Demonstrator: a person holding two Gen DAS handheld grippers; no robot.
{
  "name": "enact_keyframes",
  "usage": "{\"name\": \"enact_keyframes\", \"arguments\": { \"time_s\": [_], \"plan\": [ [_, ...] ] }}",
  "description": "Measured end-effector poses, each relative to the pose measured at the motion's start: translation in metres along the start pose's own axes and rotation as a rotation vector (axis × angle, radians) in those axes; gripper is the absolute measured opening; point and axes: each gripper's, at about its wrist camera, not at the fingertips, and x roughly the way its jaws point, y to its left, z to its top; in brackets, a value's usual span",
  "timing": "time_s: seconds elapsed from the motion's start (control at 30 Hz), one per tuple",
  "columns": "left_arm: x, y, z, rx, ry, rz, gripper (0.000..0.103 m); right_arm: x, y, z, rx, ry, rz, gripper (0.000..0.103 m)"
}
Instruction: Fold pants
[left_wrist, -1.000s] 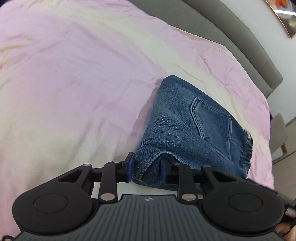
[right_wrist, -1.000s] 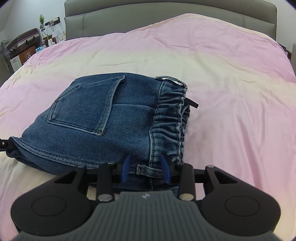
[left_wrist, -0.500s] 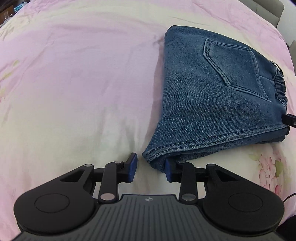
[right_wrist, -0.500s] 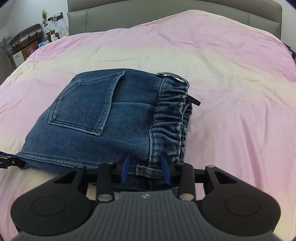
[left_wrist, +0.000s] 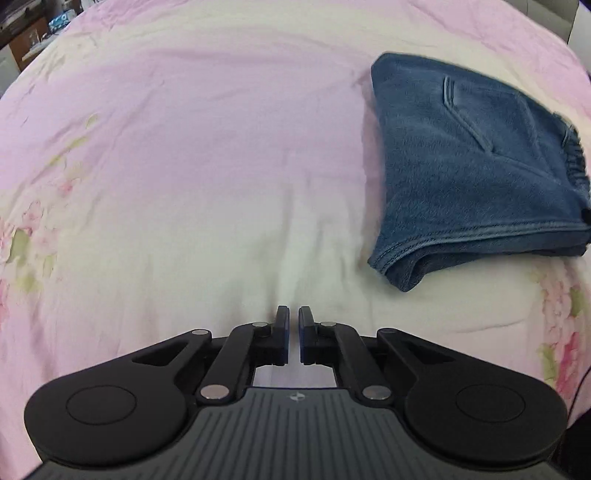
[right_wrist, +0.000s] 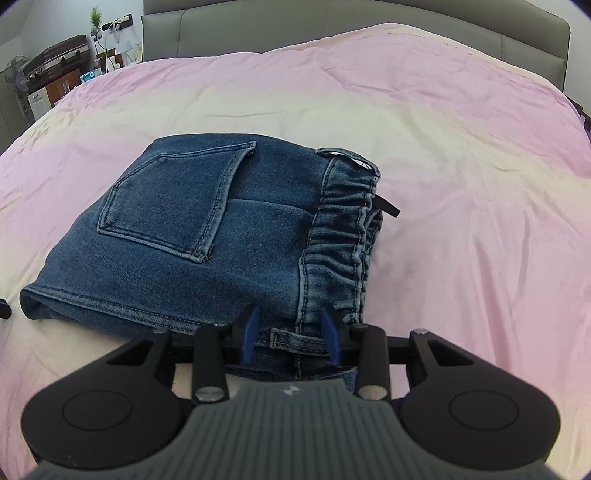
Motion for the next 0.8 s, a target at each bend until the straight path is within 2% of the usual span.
{"name": "enact_keyframes", "arguments": {
  "time_s": [0.07,0.13,0.2,0.3,0.47,0.6,0.7,0.8],
  "plan": [
    [-0.016,-0.001,0.004,0.030,-0.066,0.021,0.007,-0.004,0.003,0.000,-0.010,-0.011,-0.004,0.035],
    [-0.024,-0.006,0.011,0.042,-0.095,0.005,0.018,-0.009,0.005,0.002,-0.009,-0.017,-0.004,0.039],
    [-0.031,-0.014,0.020,0.060,-0.131,-0.011,0.027,-0.020,0.007,0.004,-0.002,-0.028,0.003,0.051],
    [-0.037,-0.032,0.029,0.104,-0.172,-0.023,0.035,-0.039,0.005,0.006,0.010,-0.047,0.013,0.061],
    [-0.043,-0.058,0.050,0.158,-0.217,-0.066,0.047,-0.055,-0.014,0.011,0.073,-0.038,0.006,0.070],
    [-0.031,-0.072,0.069,0.171,-0.225,-0.094,0.057,-0.052,-0.038,0.014,0.163,-0.017,0.017,0.078],
    [-0.018,-0.075,0.082,0.153,-0.222,-0.131,0.069,-0.045,-0.052,0.015,0.236,0.002,0.054,0.082],
    [-0.001,-0.074,0.094,0.116,-0.200,-0.178,0.076,-0.032,-0.063,0.017,0.300,0.026,0.086,0.086]
  ]
}}
